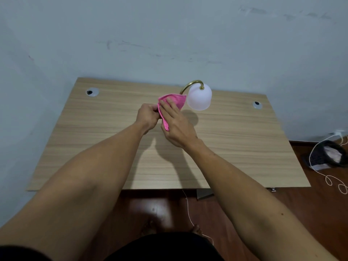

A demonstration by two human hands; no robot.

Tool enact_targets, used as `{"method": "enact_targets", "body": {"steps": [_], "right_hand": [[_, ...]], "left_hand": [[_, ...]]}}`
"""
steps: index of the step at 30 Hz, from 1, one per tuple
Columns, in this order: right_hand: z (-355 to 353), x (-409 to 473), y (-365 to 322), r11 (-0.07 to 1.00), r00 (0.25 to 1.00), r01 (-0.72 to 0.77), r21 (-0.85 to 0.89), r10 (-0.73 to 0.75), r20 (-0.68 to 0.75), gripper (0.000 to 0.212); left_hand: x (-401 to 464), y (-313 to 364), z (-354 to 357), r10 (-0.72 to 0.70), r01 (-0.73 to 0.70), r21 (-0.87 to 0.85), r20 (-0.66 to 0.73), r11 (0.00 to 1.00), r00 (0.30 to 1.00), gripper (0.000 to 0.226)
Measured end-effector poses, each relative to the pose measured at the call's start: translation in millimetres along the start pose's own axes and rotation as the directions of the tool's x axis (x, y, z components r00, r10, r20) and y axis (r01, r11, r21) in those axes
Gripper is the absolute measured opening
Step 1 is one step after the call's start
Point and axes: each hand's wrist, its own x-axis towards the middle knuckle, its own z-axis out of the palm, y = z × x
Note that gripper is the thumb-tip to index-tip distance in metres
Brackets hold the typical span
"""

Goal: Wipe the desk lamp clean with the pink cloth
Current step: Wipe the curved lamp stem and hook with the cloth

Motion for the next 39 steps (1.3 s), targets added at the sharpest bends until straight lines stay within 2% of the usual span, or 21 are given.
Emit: {"method": "enact_targets", "body": {"steps": [2, 5, 6, 10, 11, 15, 21, 23, 25, 26, 27, 28, 29, 30, 31, 32, 34, 37, 39], "right_hand": [[-1.2, -2.0, -4.6, 0.993, 0.997, -0.060, 0.098, 0.065, -0.052, 0.061], [-3.5, 7.4, -18.6, 0.937, 0.958, -0.230, 0.261, 0.265, -0.106, 0.061], [-3.8, 11.0, -20.3, 0.930, 0.954, -0.240, 0.278, 0.279, -0.108, 0.061], [-5.4, 6.6, -8.4, 0.990, 0.993, -0.073, 0.120, 0.084, -0.089, 0.056], [-7.0, 5.8, -5.6, 0.992, 0.993, -0.070, 0.105, 0.079, -0.085, 0.055], [-11.9, 14.2, -17.8, 0.931, 0.953, -0.251, 0.265, 0.286, -0.101, 0.053], [-3.1, -4.5, -7.4, 0.983, 0.984, -0.106, 0.149, 0.125, -0.128, 0.055], [-5.9, -10.2, -2.1, 0.981, 0.991, -0.063, 0.184, 0.083, -0.105, 0.052], [-11.9, -19.8, -3.3, 0.936, 0.986, -0.146, 0.321, 0.166, -0.036, 0.048], [-11.7, -26.9, -2.8, 0.867, 0.953, -0.275, 0.416, 0.303, 0.000, 0.046], [-14.1, -32.2, -4.6, 0.744, 0.876, -0.434, 0.508, 0.481, 0.045, 0.043], [-15.5, -34.3, -4.3, 0.569, 0.743, -0.587, 0.576, 0.662, 0.103, 0.041], [-18.6, -34.1, -4.2, 0.351, 0.576, -0.683, 0.641, 0.798, 0.177, 0.039], [-20.8, -31.6, -2.1, 0.136, 0.418, -0.702, 0.699, 0.873, 0.250, 0.034], [-24.5, -26.6, -1.9, -0.046, 0.298, -0.661, 0.749, 0.900, 0.319, 0.027], [-27.4, -19.6, -2.6, -0.181, 0.233, -0.579, 0.795, 0.898, 0.373, 0.021], [-36.5, -3.0, -7.5, -0.321, 0.197, -0.408, 0.855, 0.883, 0.426, 0.017], [-54.4, 20.7, -24.9, -0.486, 0.218, -0.189, 0.853, 0.826, 0.520, 0.021], [-60.2, 38.0, -37.6, -0.542, 0.216, -0.145, 0.828, 0.799, 0.561, 0.025]], "left_hand": [[1.4, -0.8, 0.4, 0.005, -0.004, -0.039, 0.016, 0.999, 1.000, 0.021], [3.9, -1.7, -0.7, 0.002, 0.001, -0.072, 0.036, 0.997, 0.999, 0.016], [4.9, -2.1, -1.4, 0.003, -0.001, -0.065, 0.034, 0.998, 0.999, 0.015], [4.9, -1.3, -1.4, 0.010, -0.008, -0.042, 0.043, 0.999, 0.999, 0.022], [4.7, -1.2, -1.2, 0.012, -0.009, -0.049, 0.048, 0.999, 0.999, 0.023], [8.3, -4.7, -0.1, 0.001, 0.002, -0.062, 0.046, 0.998, 0.999, 0.018], [7.2, -7.3, -5.1, 0.019, -0.016, -0.051, 0.058, 0.999, 0.998, 0.022], [7.5, -8.1, -5.2, 0.015, -0.011, -0.059, 0.066, 0.998, 0.998, 0.021], [8.0, -7.2, -4.1, 0.018, -0.012, -0.067, 0.085, 0.998, 0.996, 0.021], [8.3, -6.8, -3.8, 0.012, -0.005, -0.074, 0.094, 0.997, 0.996, 0.022], [9.3, -6.9, -3.6, -0.003, 0.011, -0.082, 0.099, 0.997, 0.995, 0.023], [9.9, -7.0, -3.9, -0.018, 0.027, -0.086, 0.102, 0.996, 0.995, 0.023], [10.6, -7.5, -4.3, -0.026, 0.035, -0.084, 0.104, 0.996, 0.994, 0.023], [11.0, -7.4, -4.5, -0.026, 0.034, -0.075, 0.108, 0.997, 0.994, 0.022], [12.2, -7.5, -4.6, -0.023, 0.030, -0.065, 0.112, 0.997, 0.993, 0.022], [13.3, -7.4, -4.6, -0.020, 0.026, -0.051, 0.114, 0.998, 0.993, 0.021], [14.4, -6.8, -5.4, -0.011, 0.013, -0.021, 0.117, 1.000, 0.993, 0.020], [14.2, -6.5, -6.7, 0.005, -0.005, 0.006, 0.122, 1.000, 0.993, 0.021], [12.0, -5.3, -6.2, 0.019, -0.025, 0.053, 0.103, 0.998, 0.995, 0.020]]}}
